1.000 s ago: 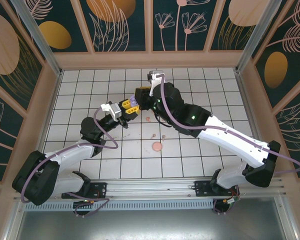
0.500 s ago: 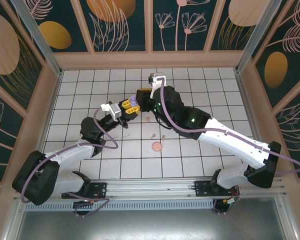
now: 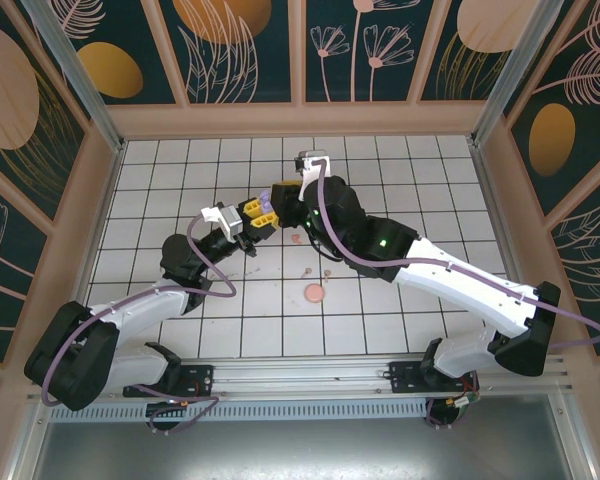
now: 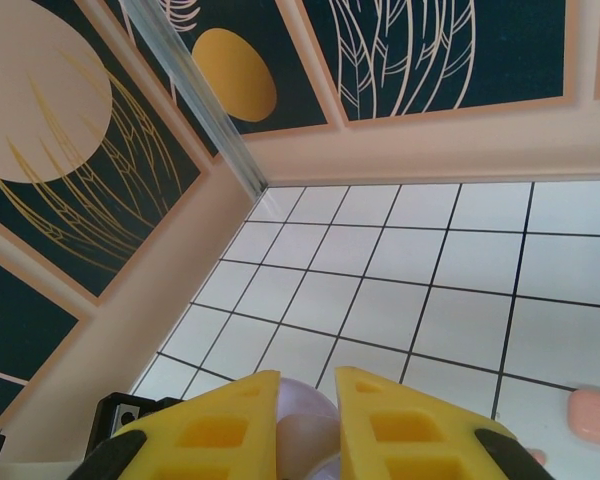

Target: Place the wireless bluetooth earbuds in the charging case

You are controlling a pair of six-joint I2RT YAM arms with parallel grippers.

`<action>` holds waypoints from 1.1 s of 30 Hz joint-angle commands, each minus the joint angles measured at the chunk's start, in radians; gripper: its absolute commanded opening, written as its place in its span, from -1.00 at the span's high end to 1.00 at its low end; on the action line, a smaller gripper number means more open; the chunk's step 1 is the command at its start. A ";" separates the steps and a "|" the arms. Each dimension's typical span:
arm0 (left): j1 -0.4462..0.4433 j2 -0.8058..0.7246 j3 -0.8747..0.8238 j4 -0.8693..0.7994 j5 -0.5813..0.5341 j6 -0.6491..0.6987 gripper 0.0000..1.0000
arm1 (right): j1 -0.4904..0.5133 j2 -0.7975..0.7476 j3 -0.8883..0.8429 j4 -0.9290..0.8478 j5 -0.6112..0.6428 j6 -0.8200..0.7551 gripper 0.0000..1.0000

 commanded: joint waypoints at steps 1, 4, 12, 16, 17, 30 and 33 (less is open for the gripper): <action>-0.006 -0.017 0.029 0.057 -0.001 -0.017 1.00 | 0.009 0.004 -0.018 0.023 0.002 0.012 0.63; -0.006 -0.019 0.027 0.057 0.000 -0.018 1.00 | 0.009 0.011 -0.020 0.025 0.005 0.014 0.63; -0.008 -0.021 0.026 0.057 0.001 -0.019 1.00 | 0.009 0.033 -0.021 0.024 0.011 0.006 0.63; -0.007 -0.019 0.027 0.057 0.002 -0.020 1.00 | 0.011 0.043 -0.020 0.021 0.015 0.003 0.64; -0.007 -0.020 0.026 0.057 0.002 -0.020 1.00 | 0.011 0.043 -0.021 0.018 0.016 0.002 0.63; -0.008 -0.022 0.038 0.036 -0.016 -0.010 1.00 | 0.097 0.052 -0.061 0.016 0.066 -0.129 0.64; -0.007 -0.016 0.039 0.036 -0.013 -0.014 1.00 | 0.100 0.065 -0.050 0.005 0.088 -0.129 0.63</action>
